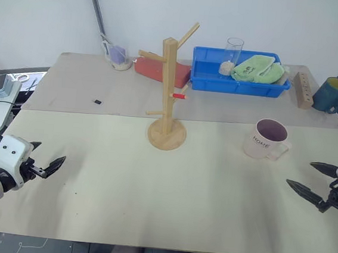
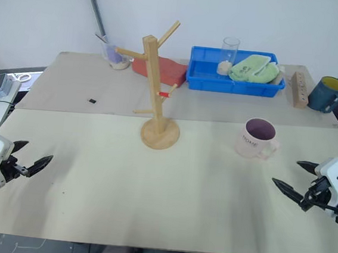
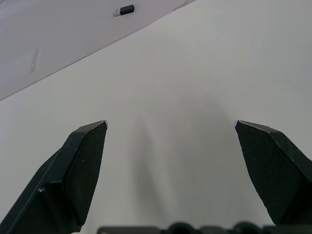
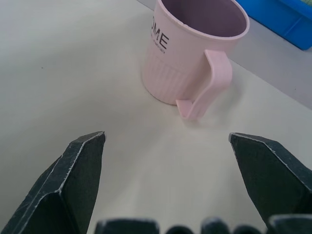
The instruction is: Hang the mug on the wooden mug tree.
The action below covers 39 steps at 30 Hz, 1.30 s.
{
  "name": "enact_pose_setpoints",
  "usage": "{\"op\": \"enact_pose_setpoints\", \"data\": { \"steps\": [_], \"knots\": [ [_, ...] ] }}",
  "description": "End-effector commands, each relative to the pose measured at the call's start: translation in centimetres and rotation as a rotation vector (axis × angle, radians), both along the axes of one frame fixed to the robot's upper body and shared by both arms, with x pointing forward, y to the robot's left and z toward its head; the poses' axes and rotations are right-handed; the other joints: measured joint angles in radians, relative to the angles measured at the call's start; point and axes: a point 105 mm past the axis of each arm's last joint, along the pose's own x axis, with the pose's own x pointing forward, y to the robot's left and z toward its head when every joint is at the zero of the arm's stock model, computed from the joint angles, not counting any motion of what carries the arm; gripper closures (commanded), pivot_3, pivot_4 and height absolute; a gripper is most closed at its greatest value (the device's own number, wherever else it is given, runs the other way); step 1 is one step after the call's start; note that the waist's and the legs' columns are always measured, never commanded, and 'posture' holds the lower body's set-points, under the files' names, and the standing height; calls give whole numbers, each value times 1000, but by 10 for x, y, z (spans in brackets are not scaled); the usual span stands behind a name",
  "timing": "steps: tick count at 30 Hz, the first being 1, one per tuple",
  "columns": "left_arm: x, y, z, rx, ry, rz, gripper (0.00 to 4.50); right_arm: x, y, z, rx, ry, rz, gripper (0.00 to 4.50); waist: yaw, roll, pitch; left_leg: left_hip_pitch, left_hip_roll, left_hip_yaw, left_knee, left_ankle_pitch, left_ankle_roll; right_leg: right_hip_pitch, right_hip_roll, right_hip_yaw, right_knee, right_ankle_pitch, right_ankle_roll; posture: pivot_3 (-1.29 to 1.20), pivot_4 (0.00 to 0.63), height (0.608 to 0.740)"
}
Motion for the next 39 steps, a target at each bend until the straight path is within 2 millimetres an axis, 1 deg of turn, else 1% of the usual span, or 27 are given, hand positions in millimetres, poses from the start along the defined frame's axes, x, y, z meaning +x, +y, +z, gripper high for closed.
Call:
{"op": "enact_pose_setpoints", "data": {
  "steps": [1,4,5,9,13,14,16,18,21,24,25,26,28,29,30,32,33,35,37,39],
  "knots": [
    [1,4,15,36,-49,-11,0,3,4,11,-20,-40,6,12,0,0,0,0,0,0,0,0,0,0,0,0,0,0,0,0,150,740],
    [-2,-1,13,43,-57,-89,0,4,6,11,-21,-50,-9,12,0,0,0,0,0,0,0,0,0,0,0,0,0,0,0,0,150,740],
    [-4,-2,13,21,-59,-105,0,4,7,11,-18,-55,-10,12,0,0,0,0,0,0,0,0,0,0,0,0,0,0,0,0,150,740],
    [-8,-2,11,-2,-74,-155,0,3,11,10,4,-63,-13,12,0,0,0,0,0,0,0,0,0,0,0,0,0,0,0,0,150,740],
    [-3,3,6,-30,-44,-130,0,2,10,10,-2,-69,-31,12,0,0,0,0,0,1,0,0,0,0,0,0,0,0,0,0,150,740],
    [-1,0,7,-59,-35,-147,0,2,10,10,0,-69,-36,12,0,0,0,0,0,1,0,0,0,0,0,0,0,0,0,0,150,740],
    [2,-19,13,-114,-29,-252,0,1,9,11,6,-69,-40,12,2,0,0,0,0,1,0,0,0,0,0,0,0,0,0,0,150,740],
    [9,-40,24,-99,-52,-361,0,0,10,12,7,-68,-40,12,6,0,0,-1,0,1,0,0,0,0,0,0,0,0,0,0,150,740],
    [16,-83,46,-119,-83,-546,0,-4,15,13,18,-68,-34,12,16,0,0,-2,0,1,0,0,0,1,0,0,0,0,1,0,150,740],
    [15,-134,67,-153,-92,-768,0,-9,24,10,45,-77,-47,12,21,0,0,-3,0,1,0,0,0,1,1,0,1,2,3,0,150,740],
    [13,-145,71,-161,-90,-815,0,-11,26,10,55,-83,-55,12,22,0,0,-2,0,1,1,0,0,2,1,0,2,3,4,0,150,740],
    [11,-160,75,-154,-88,-892,0,-10,30,8,60,-109,-75,12,22,0,0,-2,0,1,1,0,0,2,1,1,2,3,4,0,150,740],
    [7,-178,80,-148,-87,-979,0,-10,36,6,53,-153,-101,12,20,0,-1,-1,1,1,1,0,0,3,2,1,3,3,4,0,150,740],
    [6,-191,85,-158,-91,-1036,0,-9,40,5,66,-182,-119,12,17,1,-1,0,0,1,1,0,0,3,3,2,5,3,5,0,150,740],
    [5,-200,89,-167,-95,-1073,0,-9,42,3,77,-202,-133,12,16,0,-1,1,0,1,2,0,0,3,3,3,6,3,5,0,150,740],
    [5,-212,95,-176,-103,-1117,0,-9,45,3,88,-234,-159,12,12,0,-1,1,1,1,2,0,1,3,4,3,7,3,5,0,150,740],
    [4,-219,98,-186,-111,-1144,0,-8,43,1,89,-248,-195,12,10,0,-1,1,0,1,2,0,1,3,4,4,7,3,5,0,150,740],
    [2,-235,105,-204,-128,-1204,0,-6,39,-5,153,-242,-274,12,9,0,-1,2,0,1,3,1,1,3,4,4,9,3,5,0,150,740],
    [0,-244,107,-209,-132,-1248,0,-3,35,-10,213,-228,-347,12,7,0,-1,1,0,1,3,1,2,3,4,5,9,3,5,0,150,740],
    [-3,-255,107,-206,-132,-1295,0,3,29,-15,226,-237,-414,12,3,-1,-1,2,0,1,3,3,5,3,5,6,11,3,5,0,150,740]
  ]
}}
